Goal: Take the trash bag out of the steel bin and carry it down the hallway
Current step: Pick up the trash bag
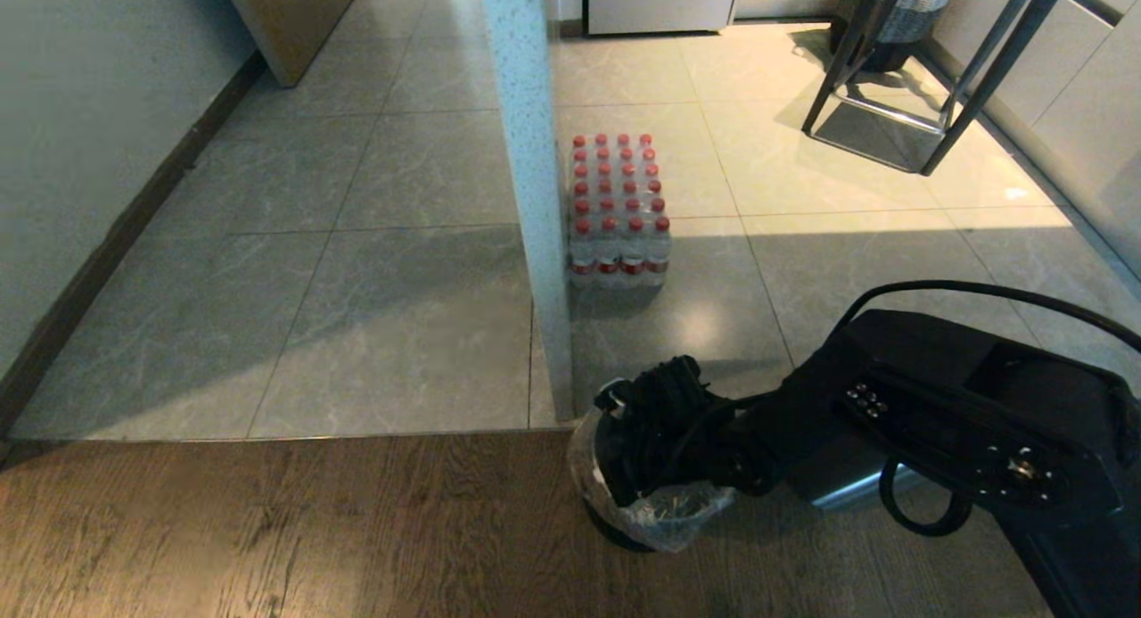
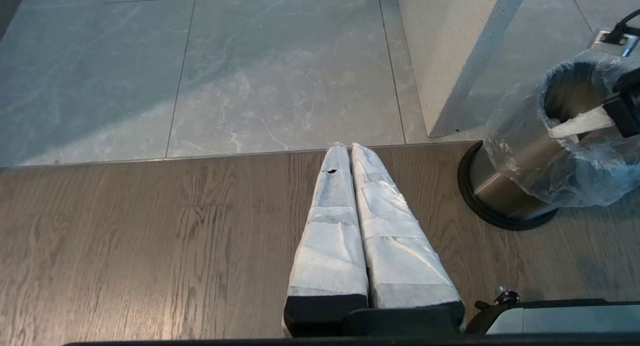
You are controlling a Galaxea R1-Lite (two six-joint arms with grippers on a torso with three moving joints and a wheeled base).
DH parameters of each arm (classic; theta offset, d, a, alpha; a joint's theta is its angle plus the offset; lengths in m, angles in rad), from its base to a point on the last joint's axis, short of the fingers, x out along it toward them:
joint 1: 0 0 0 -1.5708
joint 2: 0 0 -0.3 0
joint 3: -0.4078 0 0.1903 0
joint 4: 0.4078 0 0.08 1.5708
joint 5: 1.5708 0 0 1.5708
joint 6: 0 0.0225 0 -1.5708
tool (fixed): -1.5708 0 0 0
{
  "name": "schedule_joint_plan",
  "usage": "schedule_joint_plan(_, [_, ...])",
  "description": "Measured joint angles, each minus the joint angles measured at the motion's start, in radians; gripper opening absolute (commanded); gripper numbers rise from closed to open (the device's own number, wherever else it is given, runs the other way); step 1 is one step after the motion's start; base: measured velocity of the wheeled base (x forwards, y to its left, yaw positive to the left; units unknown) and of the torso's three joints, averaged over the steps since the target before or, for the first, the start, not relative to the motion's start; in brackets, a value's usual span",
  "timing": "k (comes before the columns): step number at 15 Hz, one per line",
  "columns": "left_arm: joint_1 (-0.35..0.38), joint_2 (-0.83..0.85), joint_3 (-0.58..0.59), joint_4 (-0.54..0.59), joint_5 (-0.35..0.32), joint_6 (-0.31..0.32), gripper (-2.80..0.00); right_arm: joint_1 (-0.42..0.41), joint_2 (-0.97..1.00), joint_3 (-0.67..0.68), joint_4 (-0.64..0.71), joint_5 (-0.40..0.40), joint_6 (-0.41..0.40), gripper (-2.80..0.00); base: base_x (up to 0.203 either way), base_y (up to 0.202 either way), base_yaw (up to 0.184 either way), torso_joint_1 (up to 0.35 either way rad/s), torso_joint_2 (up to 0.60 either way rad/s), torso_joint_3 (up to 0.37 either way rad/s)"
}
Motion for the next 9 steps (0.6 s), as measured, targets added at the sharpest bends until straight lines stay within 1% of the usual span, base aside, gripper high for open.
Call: schedule_joint_plan(9, [0.0, 0.0, 0.0, 0.0, 0.0, 0.001, -2.8, -0.012, -0.045, 0.018, 0.014, -0.003, -0.002, -2.8, 0.0, 0.0, 0.0, 0.0, 0.0, 0.0])
